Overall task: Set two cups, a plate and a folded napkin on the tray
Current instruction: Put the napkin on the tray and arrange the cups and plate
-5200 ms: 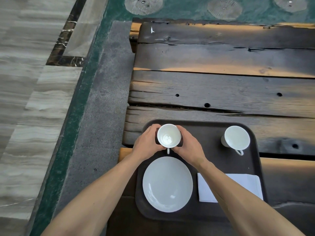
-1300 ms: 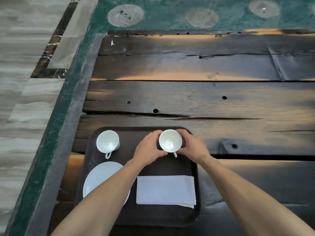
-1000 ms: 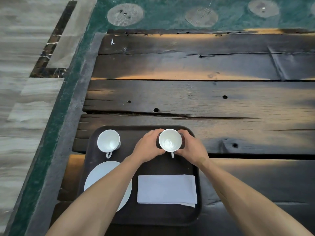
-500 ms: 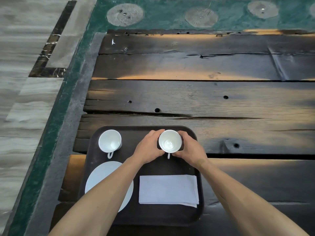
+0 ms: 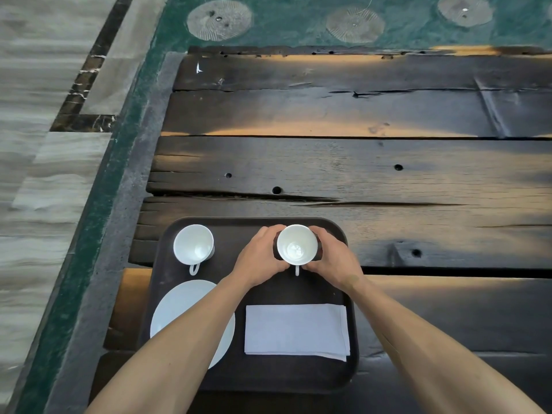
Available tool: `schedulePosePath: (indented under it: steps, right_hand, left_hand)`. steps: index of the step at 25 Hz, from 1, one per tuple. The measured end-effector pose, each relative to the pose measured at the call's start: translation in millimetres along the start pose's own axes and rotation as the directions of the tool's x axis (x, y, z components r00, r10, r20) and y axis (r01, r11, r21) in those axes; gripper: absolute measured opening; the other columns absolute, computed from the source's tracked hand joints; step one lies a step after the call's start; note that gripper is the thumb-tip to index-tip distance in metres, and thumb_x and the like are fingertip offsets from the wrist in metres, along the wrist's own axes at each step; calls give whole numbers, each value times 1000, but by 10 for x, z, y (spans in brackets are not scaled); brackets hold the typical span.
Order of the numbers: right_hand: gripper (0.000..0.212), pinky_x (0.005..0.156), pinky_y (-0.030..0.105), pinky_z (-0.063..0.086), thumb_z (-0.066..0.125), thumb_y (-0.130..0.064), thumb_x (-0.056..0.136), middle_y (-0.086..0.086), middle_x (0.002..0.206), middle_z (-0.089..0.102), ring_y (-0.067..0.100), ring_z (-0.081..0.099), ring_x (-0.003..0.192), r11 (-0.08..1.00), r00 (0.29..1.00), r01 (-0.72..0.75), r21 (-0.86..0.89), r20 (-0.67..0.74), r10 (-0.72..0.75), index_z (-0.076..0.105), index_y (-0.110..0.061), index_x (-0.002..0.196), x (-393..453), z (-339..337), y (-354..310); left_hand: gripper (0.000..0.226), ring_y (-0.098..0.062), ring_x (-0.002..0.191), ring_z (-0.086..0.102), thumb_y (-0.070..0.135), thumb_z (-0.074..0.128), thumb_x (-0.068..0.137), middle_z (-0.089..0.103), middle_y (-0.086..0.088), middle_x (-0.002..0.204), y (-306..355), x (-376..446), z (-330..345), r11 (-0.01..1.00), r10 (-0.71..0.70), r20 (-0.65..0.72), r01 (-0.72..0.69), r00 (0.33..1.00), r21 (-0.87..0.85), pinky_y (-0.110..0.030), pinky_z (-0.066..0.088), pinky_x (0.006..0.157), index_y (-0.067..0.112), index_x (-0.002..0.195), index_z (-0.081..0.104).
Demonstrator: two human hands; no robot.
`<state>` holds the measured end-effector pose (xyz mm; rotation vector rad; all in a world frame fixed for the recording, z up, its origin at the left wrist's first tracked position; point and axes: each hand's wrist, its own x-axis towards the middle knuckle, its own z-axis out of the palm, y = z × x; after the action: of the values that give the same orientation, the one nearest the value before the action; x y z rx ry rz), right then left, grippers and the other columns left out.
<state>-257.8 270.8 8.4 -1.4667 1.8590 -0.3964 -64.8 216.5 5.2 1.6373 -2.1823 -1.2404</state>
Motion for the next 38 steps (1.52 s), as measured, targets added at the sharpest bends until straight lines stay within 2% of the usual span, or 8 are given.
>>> schedulePosePath:
  steps: [9,30,35,38]
  right_hand:
    - [73,84,35,53,80,-43,63,-20,124,60,7,59,107,999,1000,2,34,-21,-2,41,-46,125,-32,25,-21]
    - [80,89,37,53,85,-32,67,-15,127,62,13,60,114,997,997,-72,-1,3,72,41,-41,133,-62,34,-67]
    - [74,83,38,53,79,-33,75,-8,130,59,19,60,114,992,996,-94,-86,-11,94,38,-40,137,-170,11,-123]
    - [60,81,38,52,70,-38,84,0,131,55,23,61,110,971,989,-144,-192,7,148,40,-29,136,-297,11,-116]
  left_hand:
    - [75,-9,110,55,34,82,66,50,15,126,-5,-21,11,1000,3,0,-3,1000,-29,-40,54,89,43,130,43]
    - [76,-8,112,54,36,82,67,50,15,130,-23,-48,32,999,-41,-2,41,999,32,-39,53,89,45,130,41]
    - [73,-8,113,54,33,79,74,51,13,126,-14,-190,45,991,-100,-24,102,995,89,-39,54,88,37,136,42]
    - [72,-8,110,54,37,76,79,50,13,122,-40,-365,47,985,-133,-34,136,990,106,-39,54,86,36,141,40]
